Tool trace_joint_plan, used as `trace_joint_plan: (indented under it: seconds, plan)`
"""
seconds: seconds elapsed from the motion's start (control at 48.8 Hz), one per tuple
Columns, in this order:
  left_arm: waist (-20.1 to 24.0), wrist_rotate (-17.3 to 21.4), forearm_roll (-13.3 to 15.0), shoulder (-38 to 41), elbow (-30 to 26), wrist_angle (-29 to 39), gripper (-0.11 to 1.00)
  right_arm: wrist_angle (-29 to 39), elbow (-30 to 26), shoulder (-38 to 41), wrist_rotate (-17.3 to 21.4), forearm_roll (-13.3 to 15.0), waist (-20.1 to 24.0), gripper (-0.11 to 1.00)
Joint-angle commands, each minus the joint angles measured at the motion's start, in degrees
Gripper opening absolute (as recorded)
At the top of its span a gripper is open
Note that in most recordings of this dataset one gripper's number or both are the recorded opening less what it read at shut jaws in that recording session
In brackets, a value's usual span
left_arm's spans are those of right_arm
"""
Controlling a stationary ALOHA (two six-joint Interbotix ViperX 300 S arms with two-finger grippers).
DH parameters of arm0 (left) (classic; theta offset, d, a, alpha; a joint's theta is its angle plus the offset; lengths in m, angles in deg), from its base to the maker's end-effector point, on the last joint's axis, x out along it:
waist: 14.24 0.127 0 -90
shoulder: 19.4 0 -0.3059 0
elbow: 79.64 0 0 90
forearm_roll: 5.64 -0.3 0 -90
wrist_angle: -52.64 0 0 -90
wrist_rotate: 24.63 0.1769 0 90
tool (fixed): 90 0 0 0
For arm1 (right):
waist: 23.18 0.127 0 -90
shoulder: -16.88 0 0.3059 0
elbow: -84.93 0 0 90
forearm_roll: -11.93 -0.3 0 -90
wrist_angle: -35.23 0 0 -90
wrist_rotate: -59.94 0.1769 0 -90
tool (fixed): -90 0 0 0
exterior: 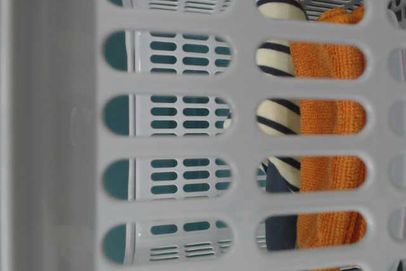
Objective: Pick up the orange cloth from the shopping basket with the left arm.
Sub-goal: 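Move the left gripper over the basket toward the orange cloth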
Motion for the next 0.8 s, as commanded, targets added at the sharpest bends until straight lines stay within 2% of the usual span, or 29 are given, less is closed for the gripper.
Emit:
trace_joint_plan:
  seconds: [0.0, 0.082, 0.246, 0.43, 0.574, 0.778]
  plan:
    - [0.35, -1.85, -2.37, 0.79, -4.22, 3.43, 0.06, -0.44, -1.23, 0.70, 1.14, -0.26, 0.44, 0.00]
    - [0.35, -3.16, -2.37, 1.67, -8.00, 9.40, 0.00, -0.35, -1.23, 0.44, 1.85, -1.23, 0.44, 0.00]
    - [-0.35, -4.04, -2.37, 5.27, -17.23, 23.91, 0.00, 0.09, -1.23, 0.00, 4.04, -1.23, 0.44, 0.00]
    - [-1.76, -4.04, -2.37, 12.83, -28.30, 37.35, 0.00, 1.93, -1.49, -0.35, 4.31, -1.23, 0.44, 0.00]
    - [-3.25, -3.96, -2.37, 19.86, -35.33, 44.12, 0.00, 4.48, -1.76, -0.18, 4.31, -1.32, 0.44, 0.00]
    - [-4.22, -3.69, -2.46, 28.92, -42.63, 49.57, 0.00, 8.70, -2.55, -0.26, 4.13, -1.23, 0.62, 0.00]
